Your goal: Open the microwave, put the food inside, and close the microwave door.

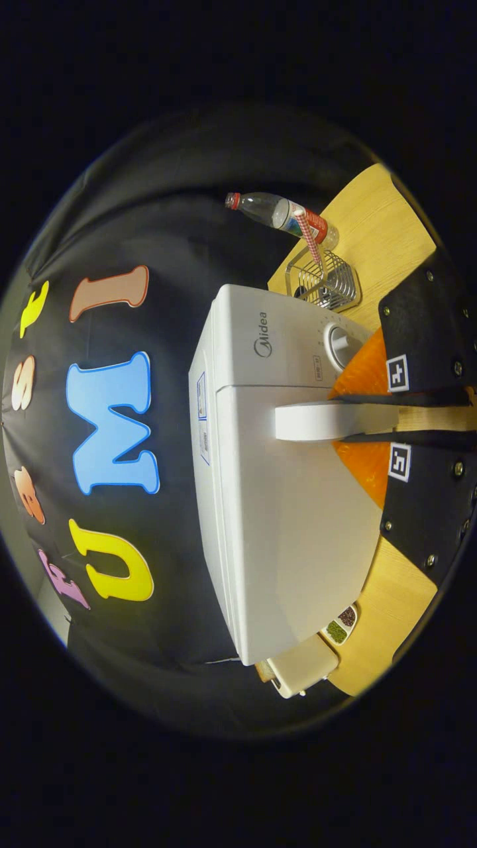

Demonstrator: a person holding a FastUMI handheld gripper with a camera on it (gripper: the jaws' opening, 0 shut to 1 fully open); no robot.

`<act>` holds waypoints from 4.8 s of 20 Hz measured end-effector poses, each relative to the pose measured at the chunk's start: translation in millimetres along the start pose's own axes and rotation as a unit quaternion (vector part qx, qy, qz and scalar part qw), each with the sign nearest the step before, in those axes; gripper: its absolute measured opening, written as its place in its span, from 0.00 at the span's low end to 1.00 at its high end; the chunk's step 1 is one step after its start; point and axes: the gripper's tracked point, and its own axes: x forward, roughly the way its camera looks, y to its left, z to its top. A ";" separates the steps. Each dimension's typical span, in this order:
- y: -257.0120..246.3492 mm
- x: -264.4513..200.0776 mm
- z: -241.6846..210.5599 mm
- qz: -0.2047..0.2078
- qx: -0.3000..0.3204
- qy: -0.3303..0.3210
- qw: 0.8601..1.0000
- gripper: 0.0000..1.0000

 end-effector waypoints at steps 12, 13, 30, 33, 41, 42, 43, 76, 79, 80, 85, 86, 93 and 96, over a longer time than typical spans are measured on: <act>19.5 -68.0 -25.2 -0.008 -0.010 0.010 1.000 0.08; 23.6 -76.2 -27.3 -0.005 -0.009 0.011 1.000 0.08; 105.5 -181.0 -67.2 0.038 -0.016 0.048 0.998 0.23; 122.3 -194.3 -72.4 0.044 -0.023 0.051 0.998 0.23; 177.8 -224.1 -89.4 0.072 -0.027 0.065 0.995 0.23; 185.0 -227.1 -92.7 0.076 -0.029 0.068 0.994 0.23; 193.1 -229.4 -94.3 0.080 -0.032 0.070 0.994 0.23; 281.0 -349.7 -27.1 0.295 -0.001 0.006 0.955 0.95; 246.6 -337.1 -25.4 0.263 0.004 0.006 0.965 0.95; 232.6 -330.8 -25.2 0.248 0.007 0.005 0.969 0.95; 166.1 -303.6 -43.1 0.179 0.012 0.026 0.983 0.95; 155.9 -298.5 -47.6 0.167 0.017 0.031 0.985 0.95; 106.8 -277.7 -106.8 0.107 0.010 0.085 0.991 0.95; 95.7 -270.8 -137.3 0.093 -0.008 0.117 0.989 0.95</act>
